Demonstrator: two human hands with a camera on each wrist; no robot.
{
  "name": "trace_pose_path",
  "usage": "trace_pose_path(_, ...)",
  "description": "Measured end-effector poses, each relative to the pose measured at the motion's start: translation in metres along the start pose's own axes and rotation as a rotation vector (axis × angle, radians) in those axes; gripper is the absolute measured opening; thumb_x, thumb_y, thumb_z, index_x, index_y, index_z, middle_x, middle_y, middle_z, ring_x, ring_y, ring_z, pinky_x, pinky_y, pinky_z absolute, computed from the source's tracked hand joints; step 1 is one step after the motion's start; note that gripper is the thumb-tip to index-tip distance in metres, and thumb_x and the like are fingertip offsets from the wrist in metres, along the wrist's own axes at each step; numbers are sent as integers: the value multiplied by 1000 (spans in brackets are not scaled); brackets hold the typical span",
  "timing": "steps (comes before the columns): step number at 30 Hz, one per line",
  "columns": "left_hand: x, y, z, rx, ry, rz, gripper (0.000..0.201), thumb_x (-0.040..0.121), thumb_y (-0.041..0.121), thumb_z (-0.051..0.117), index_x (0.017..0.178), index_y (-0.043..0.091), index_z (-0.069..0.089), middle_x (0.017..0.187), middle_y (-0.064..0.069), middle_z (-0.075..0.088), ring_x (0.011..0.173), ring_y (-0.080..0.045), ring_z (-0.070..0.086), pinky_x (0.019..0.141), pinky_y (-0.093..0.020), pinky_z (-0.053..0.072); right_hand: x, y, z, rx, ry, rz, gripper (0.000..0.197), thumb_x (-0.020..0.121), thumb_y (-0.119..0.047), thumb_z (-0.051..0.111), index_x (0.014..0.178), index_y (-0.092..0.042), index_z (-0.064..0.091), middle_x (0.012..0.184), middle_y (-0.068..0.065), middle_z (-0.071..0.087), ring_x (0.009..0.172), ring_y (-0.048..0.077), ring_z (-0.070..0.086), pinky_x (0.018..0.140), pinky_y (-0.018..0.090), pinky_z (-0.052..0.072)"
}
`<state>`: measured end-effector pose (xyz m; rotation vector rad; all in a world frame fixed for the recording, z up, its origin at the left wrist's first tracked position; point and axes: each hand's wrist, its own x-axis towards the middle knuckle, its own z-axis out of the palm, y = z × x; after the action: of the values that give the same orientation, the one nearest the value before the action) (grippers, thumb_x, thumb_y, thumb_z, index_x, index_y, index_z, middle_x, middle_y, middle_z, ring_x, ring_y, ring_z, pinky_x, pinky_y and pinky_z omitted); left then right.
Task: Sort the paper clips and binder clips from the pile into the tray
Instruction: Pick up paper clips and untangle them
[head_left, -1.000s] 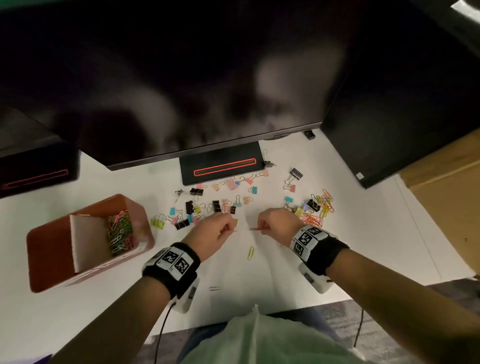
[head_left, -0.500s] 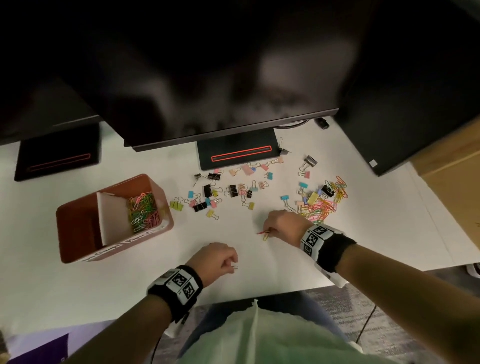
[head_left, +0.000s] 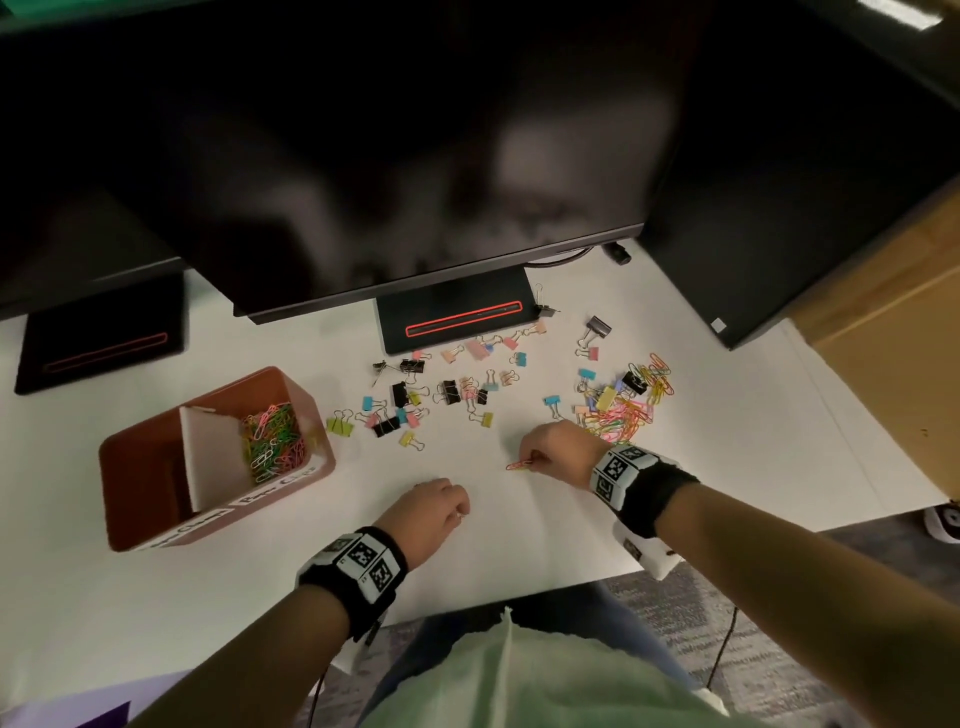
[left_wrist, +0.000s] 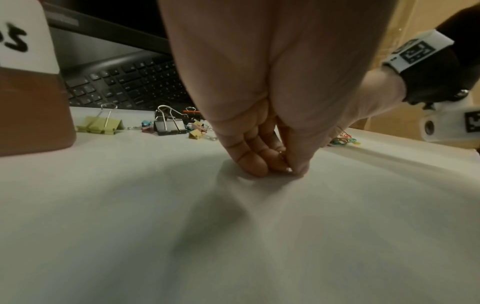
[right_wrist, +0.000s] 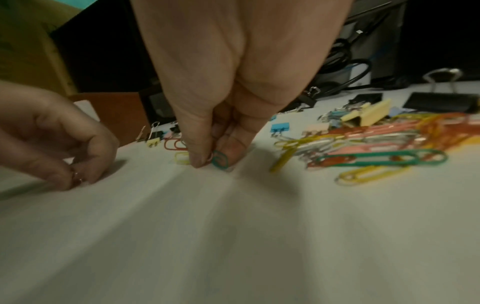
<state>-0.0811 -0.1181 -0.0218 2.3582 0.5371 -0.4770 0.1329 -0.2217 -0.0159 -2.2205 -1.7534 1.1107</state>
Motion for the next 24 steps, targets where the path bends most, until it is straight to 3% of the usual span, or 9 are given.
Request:
trace_pose_path(4, 21, 22, -8, -88, 63, 48, 15, 90, 11, 50, 100, 10, 62, 94, 1, 52, 83, -13, 52, 79, -20, 42, -19, 26, -27, 66, 101, 30, 21, 89, -13, 60, 109, -9, 66, 103, 8, 67, 83, 13, 51, 74, 18, 33)
trace_pose_path(7, 47, 50, -13, -170, 125, 63, 18, 89, 13, 55, 106, 13, 59, 88, 3, 52, 74, -9, 48, 75, -19, 42, -39, 55, -43, 91, 118, 77, 25, 87, -15, 65, 112, -10, 65, 103, 7, 68, 82, 11, 50, 76, 17, 35)
trace_pose_path(10, 72, 80, -11, -269, 128, 53, 33, 88, 16, 59, 120, 18, 53, 87, -1, 59, 76, -14, 55, 77, -24, 47, -56, 78, -48, 103, 100, 143, 32, 87, -12, 65, 119, -12, 63, 113, 7, 68, 94, 17, 61, 86, 19, 42)
trace_pose_path(12, 86, 95, -6, -288, 130, 28, 41, 87, 16, 60, 126, 18, 49, 88, -3, 62, 80, -17, 58, 81, -26, 49, -63, 89, -48, 124, 66, 155, 39, 87, -8, 63, 126, -14, 60, 118, 7, 66, 105, 20, 61, 87, 17, 39)
trace_pose_path(16, 108, 114, 8, -265, 158, -46, 45, 85, 14, 63, 127, 13, 48, 88, -7, 65, 81, -19, 60, 81, -28, 50, -65, 104, -43, 88, 27, 119, 42, 87, -8, 61, 128, -17, 57, 122, 8, 63, 110, 23, 59, 91, 20, 38)
trace_pose_path(18, 116, 118, 13, -255, 177, -96, 42, 85, 14, 62, 125, 12, 51, 93, -9, 66, 86, -21, 61, 80, -26, 48, -60, 111, -41, 53, 5, 99, 40, 87, -10, 61, 127, -17, 58, 124, 9, 62, 113, 25, 57, 96, 26, 40)
trace_pose_path(21, 123, 119, 14, -198, 236, -125, 25, 86, 17, 62, 109, 10, 59, 96, -10, 65, 87, -23, 60, 73, -23, 41, -52, 116, -39, 40, 25, 46, 29, 87, -10, 62, 116, -11, 65, 116, 11, 64, 109, 28, 58, 92, 29, 42)
trace_pose_path(24, 128, 116, 11, -137, 243, -142, 15, 87, 20, 59, 93, 6, 62, 93, -11, 59, 85, -25, 56, 72, -29, 42, -44, 114, -37, -21, 31, 4, 26, 90, -13, 58, 114, -7, 66, 120, 14, 58, 111, 29, 55, 94, 30, 44)
